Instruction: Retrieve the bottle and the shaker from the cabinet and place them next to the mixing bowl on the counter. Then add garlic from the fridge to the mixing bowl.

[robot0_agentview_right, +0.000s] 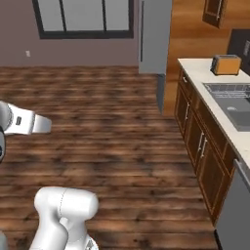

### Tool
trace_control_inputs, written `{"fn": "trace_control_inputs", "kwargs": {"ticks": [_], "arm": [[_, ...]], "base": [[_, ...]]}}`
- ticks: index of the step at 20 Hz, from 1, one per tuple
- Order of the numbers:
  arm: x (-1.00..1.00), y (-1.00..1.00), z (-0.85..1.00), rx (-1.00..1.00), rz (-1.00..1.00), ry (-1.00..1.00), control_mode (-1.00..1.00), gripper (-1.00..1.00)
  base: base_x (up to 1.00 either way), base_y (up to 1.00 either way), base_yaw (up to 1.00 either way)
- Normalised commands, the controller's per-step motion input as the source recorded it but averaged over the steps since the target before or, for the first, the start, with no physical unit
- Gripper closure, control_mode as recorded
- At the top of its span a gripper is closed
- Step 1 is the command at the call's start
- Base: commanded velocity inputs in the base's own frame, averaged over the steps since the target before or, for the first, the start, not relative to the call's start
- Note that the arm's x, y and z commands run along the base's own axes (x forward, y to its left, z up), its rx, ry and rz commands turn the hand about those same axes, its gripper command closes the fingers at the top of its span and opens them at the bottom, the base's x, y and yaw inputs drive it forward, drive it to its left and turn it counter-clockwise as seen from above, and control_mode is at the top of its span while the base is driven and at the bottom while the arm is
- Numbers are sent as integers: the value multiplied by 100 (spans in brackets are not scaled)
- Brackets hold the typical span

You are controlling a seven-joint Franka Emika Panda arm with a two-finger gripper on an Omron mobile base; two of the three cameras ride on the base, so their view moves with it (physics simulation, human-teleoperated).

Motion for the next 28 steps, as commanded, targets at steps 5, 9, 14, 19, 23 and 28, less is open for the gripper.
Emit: {"fn": "trace_control_inputs", "kwargs": {"ticks": [5, 9, 14, 19, 23, 28], "arm": [[0, 0, 0, 0, 0, 0, 100, -100], [0, 0, 0, 0, 0, 0, 100, -100], [0, 0, 0, 0, 0, 0, 100, -100], [0, 0, 0, 0, 0, 0, 100, -100], [0, 0, 0, 0, 0, 0, 100, -100], [0, 0, 0, 0, 0, 0, 100, -100]], "base": [[100, 21, -3], [100, 61, -12], [100, 70, -14], [100, 77, -11], [100, 77, -8], [100, 75, -10]]}}
